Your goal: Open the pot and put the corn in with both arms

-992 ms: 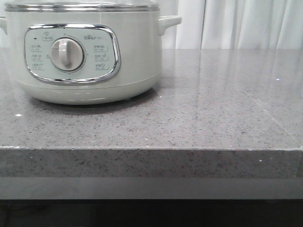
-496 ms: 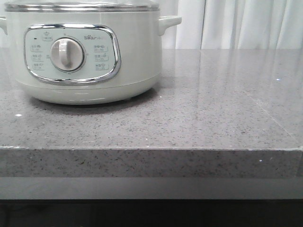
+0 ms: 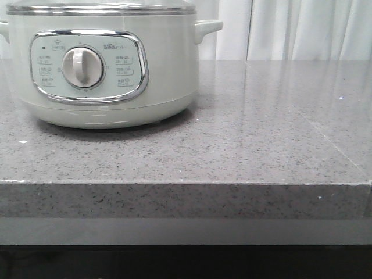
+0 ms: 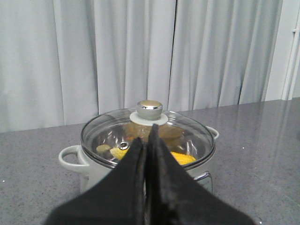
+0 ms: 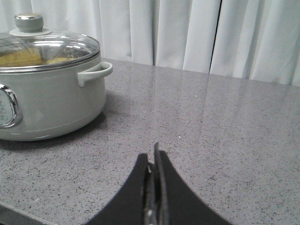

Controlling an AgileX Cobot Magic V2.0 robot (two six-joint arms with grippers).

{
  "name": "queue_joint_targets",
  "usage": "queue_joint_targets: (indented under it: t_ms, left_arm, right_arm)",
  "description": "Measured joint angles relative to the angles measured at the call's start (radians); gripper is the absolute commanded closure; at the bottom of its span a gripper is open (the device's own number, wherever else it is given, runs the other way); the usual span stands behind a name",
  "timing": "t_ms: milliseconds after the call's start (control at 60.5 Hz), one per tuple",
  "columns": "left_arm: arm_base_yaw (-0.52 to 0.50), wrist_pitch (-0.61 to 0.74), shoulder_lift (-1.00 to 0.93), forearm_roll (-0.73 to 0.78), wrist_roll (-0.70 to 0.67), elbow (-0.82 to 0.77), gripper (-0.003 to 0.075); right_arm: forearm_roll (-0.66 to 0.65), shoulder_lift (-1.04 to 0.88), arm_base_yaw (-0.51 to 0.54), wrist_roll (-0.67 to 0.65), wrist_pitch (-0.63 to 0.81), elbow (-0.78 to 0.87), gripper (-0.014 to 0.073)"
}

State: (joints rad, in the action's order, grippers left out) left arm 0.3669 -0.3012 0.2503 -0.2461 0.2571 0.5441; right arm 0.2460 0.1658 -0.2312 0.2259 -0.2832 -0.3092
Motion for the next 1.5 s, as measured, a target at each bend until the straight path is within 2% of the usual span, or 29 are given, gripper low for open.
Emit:
queue_joint_targets:
  t_ms: [413, 512, 612, 711, 942, 1504]
  left_arm:
    - [0.0, 0.002, -0.007, 0.002, 0.0, -0.043, 0.0738]
    - [0.0, 0.004, -0.014, 0.06, -0.021, -0.06, 0.0738]
    - [-0.008, 0.006, -0.038, 0.158, -0.116, -0.093, 0.0738]
    - [-0.067, 0.006, -0.071, 0.209, -0.184, -0.142, 0.0738]
    - [-0.222, 0.006, -0.138, 0.225, -0.203, -0.266, 0.0738]
    - [-0.36, 0.009, -0.255, 0.209, -0.203, -0.522, 0.0738]
  right_arm:
    - [0.0, 0.0, 0.0, 0.0, 0.0, 0.0, 0.0662]
    - [0.0, 0.0, 0.0, 0.0, 0.0, 0.0, 0.0662]
    - [0.0, 0.0, 0.0, 0.0, 0.0, 0.0, 0.0662]
    - [0.0, 0.0, 0.0, 0.0, 0.0, 0.0, 0.0662]
    - [0.0, 0.0, 0.0, 0.0, 0.0, 0.0, 0.0662]
    - [0.0, 0.0, 0.0, 0.0, -0.002, 0.0, 0.0662]
